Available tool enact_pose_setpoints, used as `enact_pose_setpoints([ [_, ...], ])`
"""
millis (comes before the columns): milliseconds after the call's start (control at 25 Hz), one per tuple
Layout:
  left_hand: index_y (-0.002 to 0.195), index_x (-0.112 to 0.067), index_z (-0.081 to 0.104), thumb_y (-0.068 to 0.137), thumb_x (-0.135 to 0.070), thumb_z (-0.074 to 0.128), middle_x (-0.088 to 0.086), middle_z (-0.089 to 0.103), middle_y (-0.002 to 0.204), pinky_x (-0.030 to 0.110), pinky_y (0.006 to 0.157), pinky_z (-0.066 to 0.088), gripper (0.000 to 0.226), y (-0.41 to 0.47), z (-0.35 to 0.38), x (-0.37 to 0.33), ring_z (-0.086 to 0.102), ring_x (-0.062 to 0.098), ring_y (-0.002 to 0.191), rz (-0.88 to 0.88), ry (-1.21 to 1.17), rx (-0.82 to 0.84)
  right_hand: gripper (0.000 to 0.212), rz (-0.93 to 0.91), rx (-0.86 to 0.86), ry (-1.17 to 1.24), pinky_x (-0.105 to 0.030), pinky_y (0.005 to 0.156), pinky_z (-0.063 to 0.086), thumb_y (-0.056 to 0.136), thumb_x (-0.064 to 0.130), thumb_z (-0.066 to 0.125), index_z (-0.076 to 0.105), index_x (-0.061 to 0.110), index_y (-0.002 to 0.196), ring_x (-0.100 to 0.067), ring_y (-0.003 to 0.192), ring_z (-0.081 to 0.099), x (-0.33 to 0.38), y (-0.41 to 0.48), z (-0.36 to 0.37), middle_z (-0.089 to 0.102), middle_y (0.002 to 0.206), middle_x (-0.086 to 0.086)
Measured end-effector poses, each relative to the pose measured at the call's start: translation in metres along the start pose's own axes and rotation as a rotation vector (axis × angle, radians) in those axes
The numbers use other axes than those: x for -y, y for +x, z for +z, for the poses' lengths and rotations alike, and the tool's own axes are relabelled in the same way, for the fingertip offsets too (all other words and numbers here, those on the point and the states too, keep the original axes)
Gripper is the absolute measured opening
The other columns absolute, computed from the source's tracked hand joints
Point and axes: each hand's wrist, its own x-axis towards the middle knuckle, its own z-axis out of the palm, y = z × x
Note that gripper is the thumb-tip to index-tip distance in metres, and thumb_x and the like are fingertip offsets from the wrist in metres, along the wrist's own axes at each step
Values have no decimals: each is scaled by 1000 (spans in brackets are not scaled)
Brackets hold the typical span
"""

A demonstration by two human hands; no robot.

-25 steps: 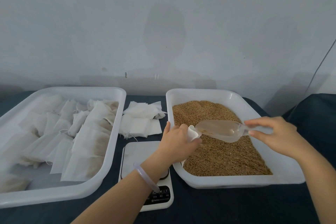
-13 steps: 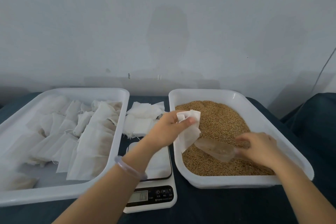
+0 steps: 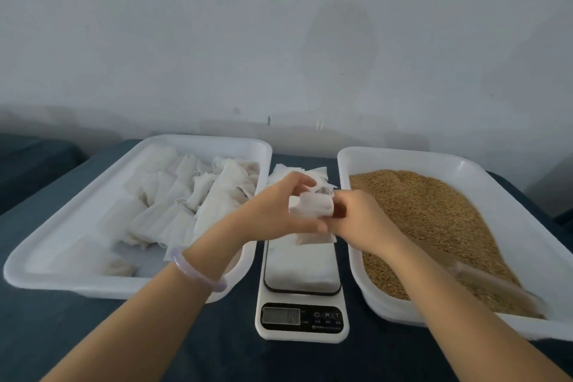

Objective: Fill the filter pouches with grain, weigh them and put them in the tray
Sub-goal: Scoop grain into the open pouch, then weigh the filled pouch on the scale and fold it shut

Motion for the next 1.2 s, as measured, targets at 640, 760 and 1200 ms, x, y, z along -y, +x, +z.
enact_pose_setpoints([
  [640,78,-15,61,86,-30,55,-3,59,73,40,118,2,18,15,23,33,56,18,81,-97,712,101,41,-114,196,-646,-26,61,19,81,48,53,35,25,52,-9,50,35,-20,18,35,39,51,8],
  [760,64,-21,51,88,-33,52,-9,48,62,40,118,-1,26,15,24,34,52,16,75,-107,764,123,43,-112,196,-671,-30,74,21,79,53,53,36,25,51,-10,52,37,-25,20,41,41,52,9],
  [1200,56,-23,42,86,-25,52,-7,42,58,42,118,-2,32,13,25,31,49,15,68,-111,828,172,44,-133,227,-772,-34,82,26,86,52,47,37,25,52,-10,61,35,-25,18,45,41,57,9],
])
